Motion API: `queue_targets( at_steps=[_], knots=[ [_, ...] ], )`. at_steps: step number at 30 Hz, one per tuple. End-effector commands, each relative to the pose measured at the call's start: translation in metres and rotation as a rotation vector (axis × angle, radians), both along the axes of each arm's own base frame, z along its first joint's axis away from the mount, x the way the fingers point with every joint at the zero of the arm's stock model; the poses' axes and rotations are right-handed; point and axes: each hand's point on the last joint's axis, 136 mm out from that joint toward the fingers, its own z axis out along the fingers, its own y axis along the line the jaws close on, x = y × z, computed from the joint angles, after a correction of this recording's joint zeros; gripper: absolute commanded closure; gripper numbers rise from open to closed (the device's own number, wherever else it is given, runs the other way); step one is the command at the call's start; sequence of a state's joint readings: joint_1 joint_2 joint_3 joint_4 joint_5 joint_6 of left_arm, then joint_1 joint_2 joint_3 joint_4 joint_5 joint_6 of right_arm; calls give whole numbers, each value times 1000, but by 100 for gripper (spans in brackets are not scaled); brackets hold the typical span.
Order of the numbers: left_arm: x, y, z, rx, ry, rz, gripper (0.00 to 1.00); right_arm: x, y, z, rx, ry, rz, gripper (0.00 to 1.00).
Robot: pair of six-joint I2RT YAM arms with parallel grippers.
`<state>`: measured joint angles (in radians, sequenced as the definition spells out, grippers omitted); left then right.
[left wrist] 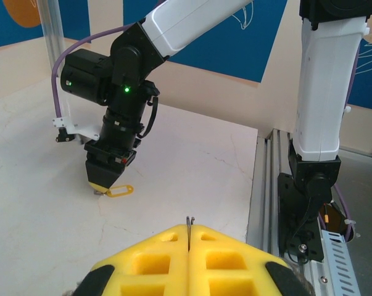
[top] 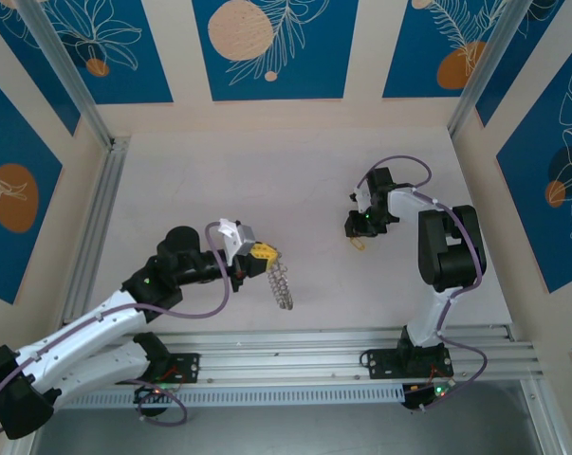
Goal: Put the keys on the keyring
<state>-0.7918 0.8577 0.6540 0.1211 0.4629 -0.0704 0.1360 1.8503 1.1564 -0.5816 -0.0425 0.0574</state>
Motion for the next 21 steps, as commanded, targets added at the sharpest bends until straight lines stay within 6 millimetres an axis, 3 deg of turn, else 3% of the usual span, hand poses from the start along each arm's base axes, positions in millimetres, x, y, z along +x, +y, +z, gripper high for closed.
queue_targets(
  at_steps=[1,8,13,15,19,21],
  knots=[
    [-3,2,17,-55,-48,-11,100,-6,1,-4,19,35,10,79],
    [-2,3,17,-54,-49,-7,100,-7,1,-6,12,37,17,84],
    [-2,3,17,-50,-49,-3,100,-7,4,-1,-6,6,37,100],
    [-1,3,17,-48,-48,-1,100,-10,12,3,-17,-17,61,100],
    [2,4,18,-38,-45,17,100,-17,36,32,-5,-139,133,100],
    [3,5,19,-34,-44,27,100,-23,54,60,16,-259,195,100]
  ],
)
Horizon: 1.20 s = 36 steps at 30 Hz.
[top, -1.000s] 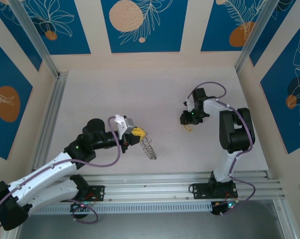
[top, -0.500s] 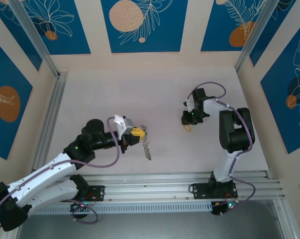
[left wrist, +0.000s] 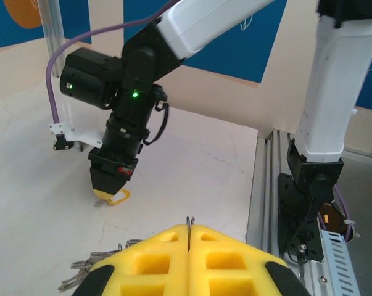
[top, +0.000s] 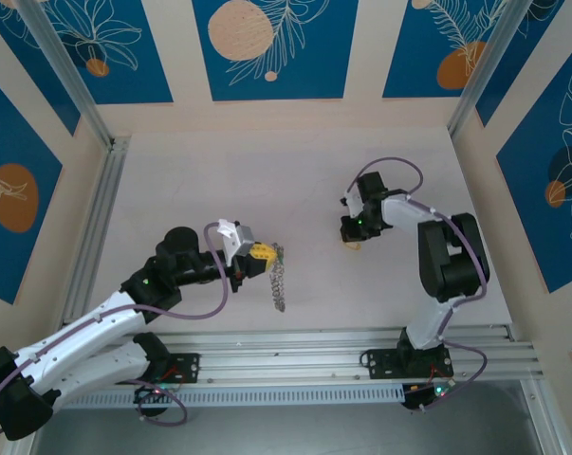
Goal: Put the keys on the keyring
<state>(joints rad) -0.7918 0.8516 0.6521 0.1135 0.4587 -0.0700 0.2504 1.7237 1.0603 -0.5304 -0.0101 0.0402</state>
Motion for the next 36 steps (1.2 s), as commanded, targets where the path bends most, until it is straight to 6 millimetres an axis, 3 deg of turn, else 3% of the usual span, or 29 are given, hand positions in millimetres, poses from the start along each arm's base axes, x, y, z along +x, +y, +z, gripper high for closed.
queue_targets(
  at_steps=[1,8,11,15,18,21,27,36],
  knots=[
    [5,4,21,-39,-46,30,100,-5,29,55,61,-214,103,100],
    [8,13,32,-5,-80,82,100,-55,83,161,381,-488,302,100],
    [7,17,40,13,-123,92,100,-100,111,212,547,-606,486,100],
    [0,17,55,13,-181,57,100,-157,132,260,731,-675,680,100],
    [-4,12,63,33,-222,34,100,-176,138,278,819,-663,731,100],
    [-5,7,63,101,-266,33,100,-183,139,288,868,-657,730,100],
    [-10,-7,57,167,-320,7,100,-198,143,291,960,-644,768,100],
    [-15,-19,56,184,-356,-25,100,-193,147,293,982,-654,731,100]
  ],
)
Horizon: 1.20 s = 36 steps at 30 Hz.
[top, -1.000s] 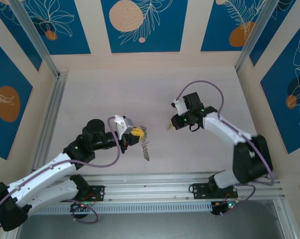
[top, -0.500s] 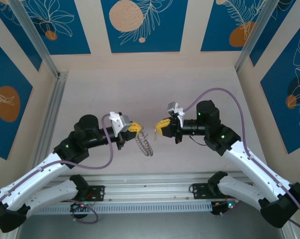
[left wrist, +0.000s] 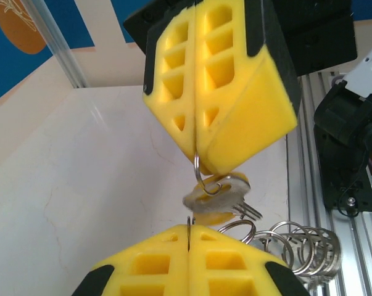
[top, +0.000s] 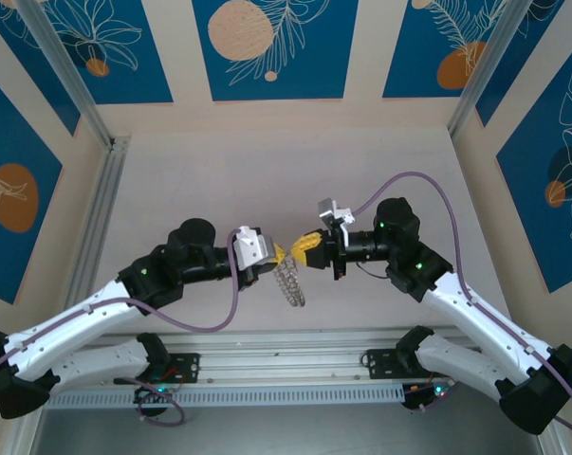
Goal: Put the keys on the keyring
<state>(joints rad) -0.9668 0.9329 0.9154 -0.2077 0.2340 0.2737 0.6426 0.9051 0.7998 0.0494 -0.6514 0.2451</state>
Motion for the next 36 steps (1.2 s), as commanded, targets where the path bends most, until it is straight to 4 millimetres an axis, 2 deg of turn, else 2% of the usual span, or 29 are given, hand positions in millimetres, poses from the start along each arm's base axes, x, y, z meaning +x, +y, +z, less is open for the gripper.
queue_targets(
  at_steps=[1,6,14,19,33,36],
  knots=[
    [-2,-1,32,-57,-82,-11,100,0,0,3,18,10,-10,100],
    [-2,0,30,-55,-85,-2,100,7,2,-11,-49,57,-43,100],
    [6,7,27,-42,-98,57,100,5,-2,-21,-137,1,-106,100],
    [5,5,27,-42,-98,46,100,6,3,-24,-141,-2,-116,100],
    [0,2,24,-39,-89,21,100,12,6,-10,-64,-34,-152,100],
    [-1,2,26,-45,-91,16,100,15,8,-12,-74,-26,-158,100]
  ],
)
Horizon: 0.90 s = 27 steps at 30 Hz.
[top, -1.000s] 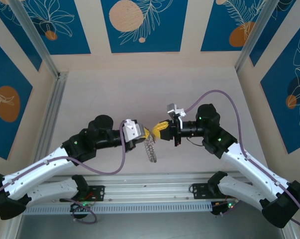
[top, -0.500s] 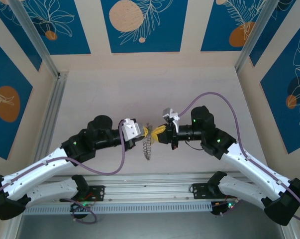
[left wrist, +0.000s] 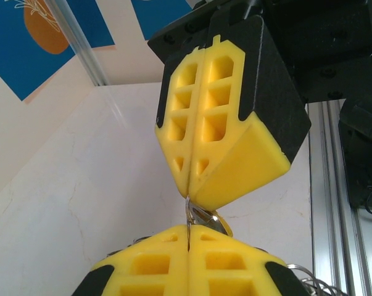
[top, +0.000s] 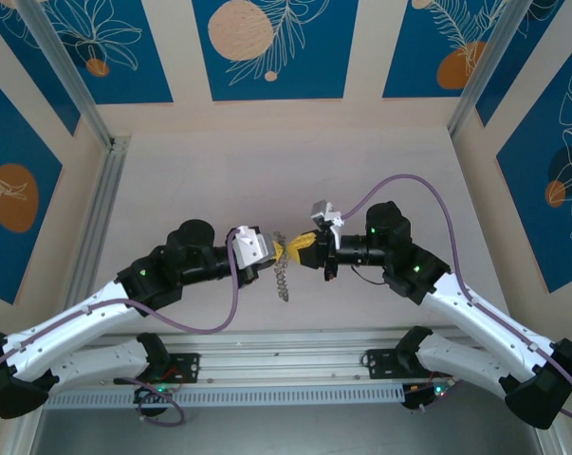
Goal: Put the keys on the keyring
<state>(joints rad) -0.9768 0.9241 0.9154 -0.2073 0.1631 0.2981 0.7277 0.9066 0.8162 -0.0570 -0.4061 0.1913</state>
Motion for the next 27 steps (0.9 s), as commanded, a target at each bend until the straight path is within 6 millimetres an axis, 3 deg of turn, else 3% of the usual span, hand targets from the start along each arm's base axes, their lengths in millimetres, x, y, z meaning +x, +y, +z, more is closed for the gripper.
queue_targets(
  at_steps=[1,14,27],
  knots=[
    [-9,-2,24,-57,-47,-36,100,2,1,5,17,-12,-13,100],
    [-14,-1,27,-70,-51,-62,100,16,2,-6,-41,23,-69,100],
    [-18,-2,26,-69,-48,-82,100,26,-6,-1,-13,60,-114,100]
  ],
)
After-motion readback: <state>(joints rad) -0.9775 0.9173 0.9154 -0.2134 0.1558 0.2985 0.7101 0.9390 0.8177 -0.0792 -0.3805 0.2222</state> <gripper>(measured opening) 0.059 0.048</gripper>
